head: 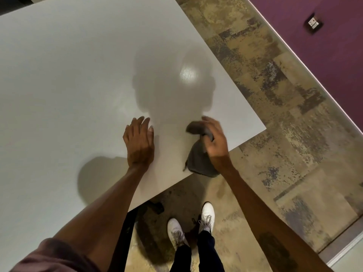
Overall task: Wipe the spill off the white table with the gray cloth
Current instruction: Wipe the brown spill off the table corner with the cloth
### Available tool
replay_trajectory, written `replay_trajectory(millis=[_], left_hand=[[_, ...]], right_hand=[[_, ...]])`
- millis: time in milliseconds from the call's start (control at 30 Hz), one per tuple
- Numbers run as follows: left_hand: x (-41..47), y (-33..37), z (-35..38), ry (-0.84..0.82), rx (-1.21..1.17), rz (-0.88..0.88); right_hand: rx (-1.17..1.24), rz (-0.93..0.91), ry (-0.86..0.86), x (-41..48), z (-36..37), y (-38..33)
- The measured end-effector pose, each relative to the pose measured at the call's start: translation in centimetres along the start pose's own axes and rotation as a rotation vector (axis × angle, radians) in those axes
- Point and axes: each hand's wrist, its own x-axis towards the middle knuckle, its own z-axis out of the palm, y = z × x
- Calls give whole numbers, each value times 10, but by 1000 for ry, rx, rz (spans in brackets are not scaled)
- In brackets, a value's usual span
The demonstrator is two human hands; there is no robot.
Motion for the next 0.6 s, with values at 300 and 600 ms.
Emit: replay_trajectory(millis=[300,600], left_hand=[[0,1,3,-2,1,-21],[2,-4,9,42,42,11]], right_hand=[[-340,583,419,43,-75,56],[-493,297,403,104,-65,81]])
